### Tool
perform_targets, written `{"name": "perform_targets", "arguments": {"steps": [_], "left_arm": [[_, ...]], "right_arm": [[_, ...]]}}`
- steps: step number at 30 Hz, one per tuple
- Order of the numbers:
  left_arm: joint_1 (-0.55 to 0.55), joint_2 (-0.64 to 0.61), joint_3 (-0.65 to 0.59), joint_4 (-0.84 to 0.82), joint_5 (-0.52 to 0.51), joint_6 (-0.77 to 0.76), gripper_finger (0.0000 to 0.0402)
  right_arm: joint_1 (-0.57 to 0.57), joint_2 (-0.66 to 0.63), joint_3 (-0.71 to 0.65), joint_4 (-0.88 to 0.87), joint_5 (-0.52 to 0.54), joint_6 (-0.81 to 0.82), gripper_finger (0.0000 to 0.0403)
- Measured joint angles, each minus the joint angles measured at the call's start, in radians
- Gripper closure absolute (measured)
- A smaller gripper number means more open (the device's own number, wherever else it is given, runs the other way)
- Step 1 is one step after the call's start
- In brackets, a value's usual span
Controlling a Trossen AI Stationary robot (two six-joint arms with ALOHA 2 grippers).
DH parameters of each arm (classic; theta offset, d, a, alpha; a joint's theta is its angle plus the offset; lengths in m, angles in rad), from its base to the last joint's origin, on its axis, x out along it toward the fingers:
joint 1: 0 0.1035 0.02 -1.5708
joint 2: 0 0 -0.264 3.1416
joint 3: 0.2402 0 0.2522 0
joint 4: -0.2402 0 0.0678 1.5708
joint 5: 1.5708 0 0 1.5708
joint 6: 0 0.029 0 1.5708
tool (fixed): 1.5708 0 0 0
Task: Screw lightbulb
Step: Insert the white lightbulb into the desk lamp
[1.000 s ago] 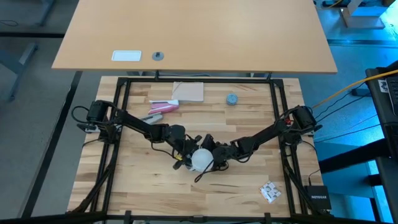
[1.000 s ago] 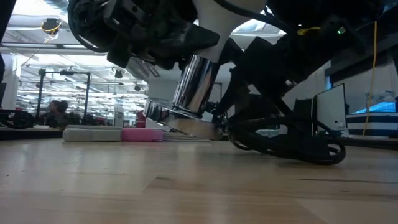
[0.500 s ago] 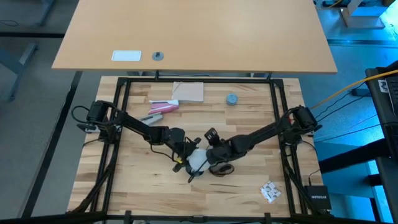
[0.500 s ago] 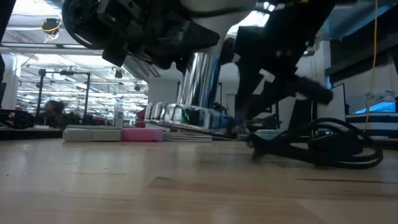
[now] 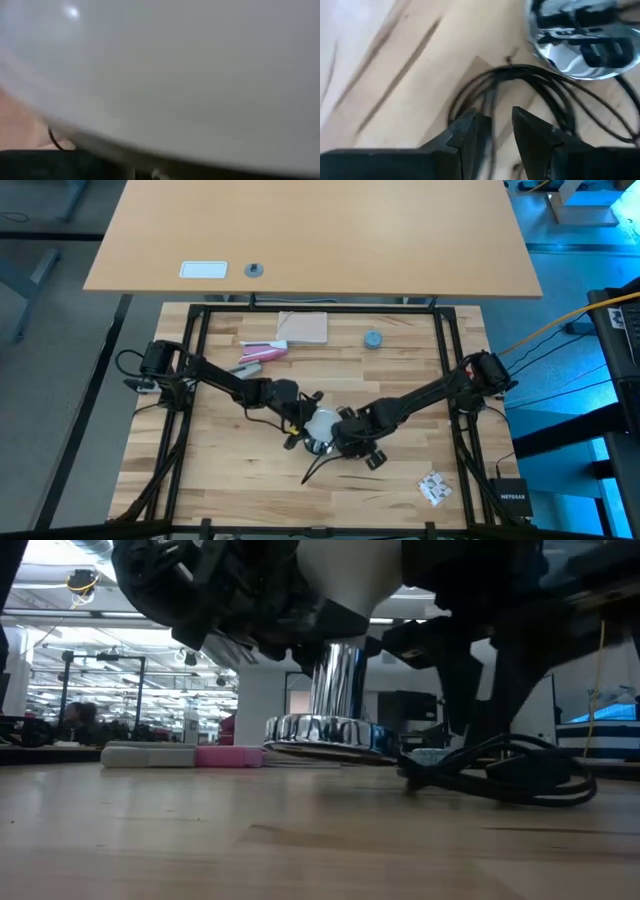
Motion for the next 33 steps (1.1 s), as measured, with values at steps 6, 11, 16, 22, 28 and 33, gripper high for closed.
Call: {"name": "perform_targets", "arguments": {"steps": [6, 11, 16, 22, 28, 33], "left_arm": [[0.026, 0.0, 0.0, 0.004, -0.03, -0.005, 0.0245], [0.033, 0.0, 0.0, 0.008, -0.035, -0.029, 0.0245], [0.021, 0.0, 0.0, 0.011, -0.035, -0.031, 0.0245], [0.002, 0.0, 0.0, 0.011, -0.033, -0.031, 0.0245], [-0.028, 0.0, 0.0, 0.009, -0.008, -0.036, 0.0245], [-0.059, 0.0, 0.0, 0.009, 0.029, -0.081, 0.0245]], "right_arm": [[0.07, 0.0, 0.0, 0.006, 0.05, 0.048, 0.0275], [0.131, 0.0, 0.0, 0.015, 0.227, 0.075, 0.0275], [0.152, 0.03, -0.001, 0.023, 0.345, 0.075, 0.0275], [0.15, 0.105, -0.001, 0.02, 0.355, 0.064, 0.0275], [0.139, 0.166, 0.002, 0.0, 0.564, 0.062, 0.0275], [0.106, 0.181, -0.003, -0.007, 0.732, 0.036, 0.0275]]}}
